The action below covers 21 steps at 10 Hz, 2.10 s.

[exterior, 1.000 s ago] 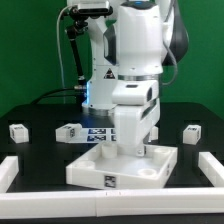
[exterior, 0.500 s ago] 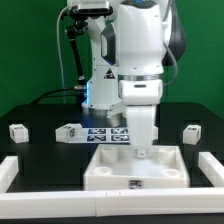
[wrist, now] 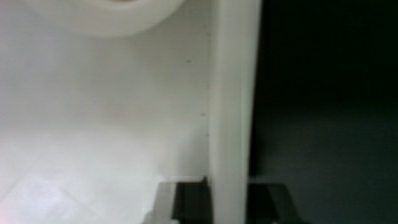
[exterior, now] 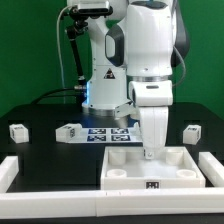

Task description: Assemble square table

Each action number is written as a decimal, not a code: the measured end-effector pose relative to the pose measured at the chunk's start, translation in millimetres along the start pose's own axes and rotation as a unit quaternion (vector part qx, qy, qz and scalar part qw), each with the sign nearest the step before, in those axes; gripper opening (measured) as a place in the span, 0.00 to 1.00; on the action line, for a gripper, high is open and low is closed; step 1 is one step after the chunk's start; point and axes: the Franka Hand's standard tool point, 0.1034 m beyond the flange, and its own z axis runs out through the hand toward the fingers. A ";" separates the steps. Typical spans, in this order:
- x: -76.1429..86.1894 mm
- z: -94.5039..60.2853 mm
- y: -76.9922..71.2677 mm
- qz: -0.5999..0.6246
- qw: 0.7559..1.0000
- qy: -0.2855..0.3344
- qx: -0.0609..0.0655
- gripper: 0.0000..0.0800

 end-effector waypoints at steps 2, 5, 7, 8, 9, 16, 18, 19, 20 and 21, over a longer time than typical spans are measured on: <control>11.7 0.3 3.6 -0.034 0.999 0.003 -0.011 0.07; 20.2 0.6 17.2 -0.036 0.999 0.004 -0.013 0.07; 19.8 0.9 21.2 -0.036 0.999 -0.002 -0.001 0.07; 19.7 0.9 21.0 -0.036 0.999 -0.002 -0.001 0.07; 19.6 0.9 21.0 -0.036 0.999 -0.002 -0.001 0.07; 18.8 1.5 20.9 -0.035 0.999 -0.002 -0.001 0.80; 18.6 1.6 20.8 -0.035 0.999 -0.002 -0.001 0.81; 18.6 1.6 20.8 -0.035 0.999 -0.002 -0.001 0.81; 18.6 1.6 20.8 -0.035 0.999 -0.002 -0.001 0.81; 18.5 1.6 20.8 -0.035 0.999 -0.002 -0.001 0.81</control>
Offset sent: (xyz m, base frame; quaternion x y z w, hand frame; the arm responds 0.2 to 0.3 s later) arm 0.0216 0.0266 -0.0130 -0.0104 0.0044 -0.0702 0.9975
